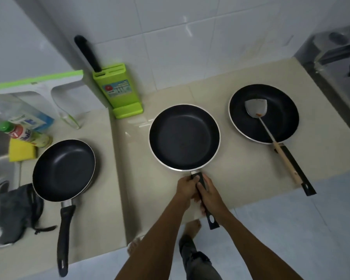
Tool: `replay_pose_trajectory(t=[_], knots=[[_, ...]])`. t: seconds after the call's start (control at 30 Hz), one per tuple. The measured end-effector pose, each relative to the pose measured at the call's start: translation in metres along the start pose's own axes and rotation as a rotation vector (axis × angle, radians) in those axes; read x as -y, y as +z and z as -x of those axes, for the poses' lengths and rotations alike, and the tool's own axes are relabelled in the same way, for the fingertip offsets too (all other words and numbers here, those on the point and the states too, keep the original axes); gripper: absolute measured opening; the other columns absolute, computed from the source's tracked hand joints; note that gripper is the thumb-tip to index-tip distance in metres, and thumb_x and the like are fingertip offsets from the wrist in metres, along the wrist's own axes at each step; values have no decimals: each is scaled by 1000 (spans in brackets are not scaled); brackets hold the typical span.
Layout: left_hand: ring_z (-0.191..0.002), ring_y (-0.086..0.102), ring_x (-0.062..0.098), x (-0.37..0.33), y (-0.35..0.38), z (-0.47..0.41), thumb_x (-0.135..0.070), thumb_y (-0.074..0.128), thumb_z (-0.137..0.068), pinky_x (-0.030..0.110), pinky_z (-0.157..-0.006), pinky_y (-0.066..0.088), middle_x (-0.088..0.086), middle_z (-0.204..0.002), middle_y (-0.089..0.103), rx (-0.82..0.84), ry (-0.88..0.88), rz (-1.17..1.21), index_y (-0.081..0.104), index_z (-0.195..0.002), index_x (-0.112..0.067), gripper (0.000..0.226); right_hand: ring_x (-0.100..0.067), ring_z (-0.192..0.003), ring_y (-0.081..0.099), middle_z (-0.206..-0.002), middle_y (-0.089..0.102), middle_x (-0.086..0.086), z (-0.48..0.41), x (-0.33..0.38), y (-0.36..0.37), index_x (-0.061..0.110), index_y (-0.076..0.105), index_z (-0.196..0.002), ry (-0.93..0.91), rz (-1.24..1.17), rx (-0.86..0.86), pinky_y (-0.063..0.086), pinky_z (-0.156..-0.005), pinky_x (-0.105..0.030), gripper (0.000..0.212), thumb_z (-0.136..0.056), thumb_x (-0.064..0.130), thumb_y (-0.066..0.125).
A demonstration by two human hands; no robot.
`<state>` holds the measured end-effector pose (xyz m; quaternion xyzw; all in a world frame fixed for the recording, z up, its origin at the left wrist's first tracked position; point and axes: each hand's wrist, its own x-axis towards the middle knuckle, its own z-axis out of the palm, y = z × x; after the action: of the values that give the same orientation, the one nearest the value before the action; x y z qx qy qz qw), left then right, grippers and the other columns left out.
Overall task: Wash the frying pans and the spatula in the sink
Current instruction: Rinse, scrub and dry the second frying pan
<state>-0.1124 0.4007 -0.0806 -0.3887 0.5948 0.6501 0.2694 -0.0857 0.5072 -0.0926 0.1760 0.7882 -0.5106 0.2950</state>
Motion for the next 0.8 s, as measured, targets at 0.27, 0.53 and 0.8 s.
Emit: replay_pose_trajectory(t=[0.27,0.53,0.8], knots=[[-86,72,20,2,-14,27,-18,60,-100,27,-66,59,5,-100,75,75,22,83,70,-111,-10,17,-18,-106,69,-129,69,-1,36,4,17,31,44,-151,-138,75,-172,59,-94,-40,64,-94,58,38],[-91,74,23,-11,-76,97,-23,66,-97,31,-77,60,8,-103,77,174,252,80,72,-114,-7,24,-26,-95,71,-127,69,0,110,48,59,45,34,-153,-242,25,-282,63,-80,-47,49,-104,49,39],[-68,72,14,6,-219,210,-20,65,-97,24,-61,56,6,-84,74,259,465,76,71,-100,-6,15,-22,-112,67,-135,64,1,232,94,177,38,33,-155,-459,57,-381,57,-97,-45,48,-107,43,37]])
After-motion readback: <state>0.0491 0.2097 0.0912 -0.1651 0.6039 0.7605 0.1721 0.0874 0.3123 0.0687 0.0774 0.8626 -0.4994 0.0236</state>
